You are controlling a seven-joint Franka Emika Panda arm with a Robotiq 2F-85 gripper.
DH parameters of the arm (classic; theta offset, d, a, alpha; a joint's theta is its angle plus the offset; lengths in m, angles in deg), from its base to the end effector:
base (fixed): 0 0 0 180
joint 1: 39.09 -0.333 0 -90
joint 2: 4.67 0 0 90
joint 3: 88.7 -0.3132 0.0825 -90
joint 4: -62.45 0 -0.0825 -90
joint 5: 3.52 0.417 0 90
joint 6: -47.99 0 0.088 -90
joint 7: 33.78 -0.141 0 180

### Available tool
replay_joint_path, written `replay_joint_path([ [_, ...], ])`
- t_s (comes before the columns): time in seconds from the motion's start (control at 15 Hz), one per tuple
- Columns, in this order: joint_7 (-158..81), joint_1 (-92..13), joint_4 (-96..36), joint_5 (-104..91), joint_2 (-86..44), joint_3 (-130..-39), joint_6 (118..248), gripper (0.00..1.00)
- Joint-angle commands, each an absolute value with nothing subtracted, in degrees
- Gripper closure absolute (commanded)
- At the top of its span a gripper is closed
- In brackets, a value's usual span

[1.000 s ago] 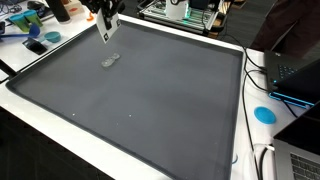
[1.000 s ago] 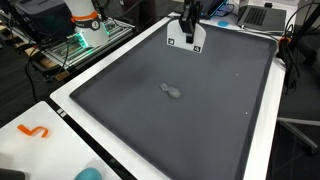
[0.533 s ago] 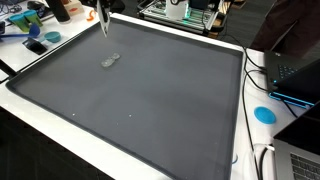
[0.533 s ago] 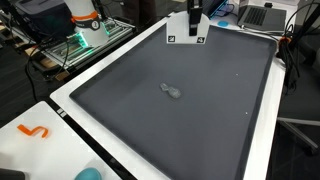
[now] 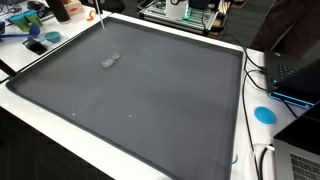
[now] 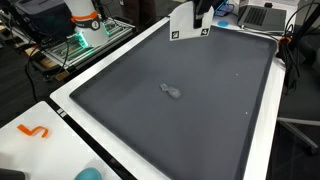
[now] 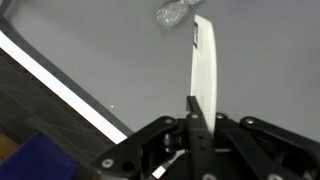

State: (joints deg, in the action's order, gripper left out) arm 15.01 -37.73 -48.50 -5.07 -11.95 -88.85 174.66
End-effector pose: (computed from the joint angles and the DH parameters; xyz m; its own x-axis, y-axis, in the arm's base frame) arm 0.6355 -0.0151 0.3821 0.6580 0.7489 0.0789 0.7387 -0.6622 0.1258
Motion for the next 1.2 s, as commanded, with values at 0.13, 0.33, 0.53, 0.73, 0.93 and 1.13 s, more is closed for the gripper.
replay_joint_path([
  [0.13, 20.04, -37.19, -43.85, -5.47, -12.88, -89.19, 168.99, 0.99],
  [0.33, 19.35, -37.41, -44.13, -5.14, -12.38, -89.18, 169.73, 0.96],
  [0.53, 20.0, -37.4, -43.07, -5.15, -12.61, -89.19, 168.92, 0.96],
  [0.73, 20.15, -37.39, -43.02, -5.15, -12.75, -89.2, 168.91, 0.96],
  [0.93, 20.17, -37.38, -43.0, -5.15, -12.8, -89.21, 168.9, 0.96],
  [1.13, 21.58, -36.74, -41.66, -3.89, -15.84, -88.99, 168.76, 0.99],
])
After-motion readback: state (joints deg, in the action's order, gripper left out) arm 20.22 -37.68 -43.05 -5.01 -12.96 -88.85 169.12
